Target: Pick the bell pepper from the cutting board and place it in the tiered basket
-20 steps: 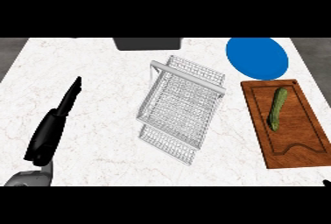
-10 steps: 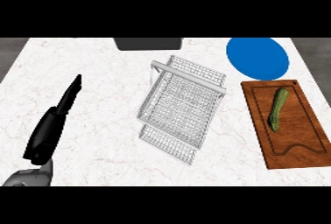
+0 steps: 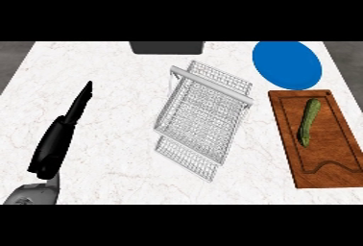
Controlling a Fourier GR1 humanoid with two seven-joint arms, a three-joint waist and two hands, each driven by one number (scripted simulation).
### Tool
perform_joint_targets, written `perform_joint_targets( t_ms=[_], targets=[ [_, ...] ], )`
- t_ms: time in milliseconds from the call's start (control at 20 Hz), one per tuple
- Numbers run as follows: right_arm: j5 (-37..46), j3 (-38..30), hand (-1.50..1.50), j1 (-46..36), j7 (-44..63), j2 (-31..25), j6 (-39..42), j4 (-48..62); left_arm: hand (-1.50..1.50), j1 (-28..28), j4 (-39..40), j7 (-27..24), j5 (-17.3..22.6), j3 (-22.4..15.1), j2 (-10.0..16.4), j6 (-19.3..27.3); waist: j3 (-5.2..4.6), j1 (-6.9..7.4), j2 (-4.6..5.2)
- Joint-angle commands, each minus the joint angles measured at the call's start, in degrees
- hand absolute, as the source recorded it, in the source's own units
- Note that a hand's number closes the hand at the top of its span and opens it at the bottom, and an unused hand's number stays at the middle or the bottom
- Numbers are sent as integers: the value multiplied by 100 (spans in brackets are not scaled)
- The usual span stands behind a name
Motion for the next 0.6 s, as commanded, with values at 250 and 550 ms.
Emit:
perform_joint_targets(
  t_ms=[250,550],
  targets=[
    [-268,1614,150,-3107,2778,-288,-100,490,0,-56,312,-387,-21,32,23,-66,-15,167,29],
    [-65,2428,150,-4543,3406,201,-361,1643,0,65,-174,57,-97,-161,-139,-47,-10,177,1]
  ],
)
